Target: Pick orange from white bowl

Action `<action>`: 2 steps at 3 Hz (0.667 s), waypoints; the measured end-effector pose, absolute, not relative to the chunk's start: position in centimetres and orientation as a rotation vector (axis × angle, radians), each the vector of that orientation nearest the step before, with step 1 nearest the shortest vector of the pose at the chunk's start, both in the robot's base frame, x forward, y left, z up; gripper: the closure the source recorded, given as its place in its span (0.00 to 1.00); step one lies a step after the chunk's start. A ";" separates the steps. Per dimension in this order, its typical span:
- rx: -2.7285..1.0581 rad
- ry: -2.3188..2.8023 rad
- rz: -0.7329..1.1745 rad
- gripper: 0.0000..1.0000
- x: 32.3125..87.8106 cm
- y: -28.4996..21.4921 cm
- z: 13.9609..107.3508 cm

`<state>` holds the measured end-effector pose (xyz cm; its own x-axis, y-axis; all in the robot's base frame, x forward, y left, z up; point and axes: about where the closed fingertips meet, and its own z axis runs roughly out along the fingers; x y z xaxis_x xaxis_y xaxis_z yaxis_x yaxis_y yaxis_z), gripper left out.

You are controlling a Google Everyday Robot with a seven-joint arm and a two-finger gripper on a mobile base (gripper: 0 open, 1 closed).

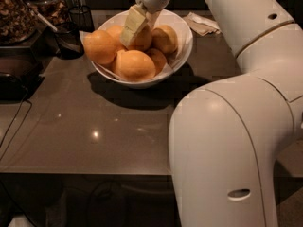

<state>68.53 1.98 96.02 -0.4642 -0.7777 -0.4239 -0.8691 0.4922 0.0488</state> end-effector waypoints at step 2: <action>-1.367 2.423 0.395 0.47 69.1 2.0 94.9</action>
Offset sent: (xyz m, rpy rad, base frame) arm -0.0007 -0.0174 -0.0290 -0.0227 0.1347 -0.0040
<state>69.07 1.97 94.93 -0.4853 -0.7702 -0.4139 -0.8617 0.5014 0.0775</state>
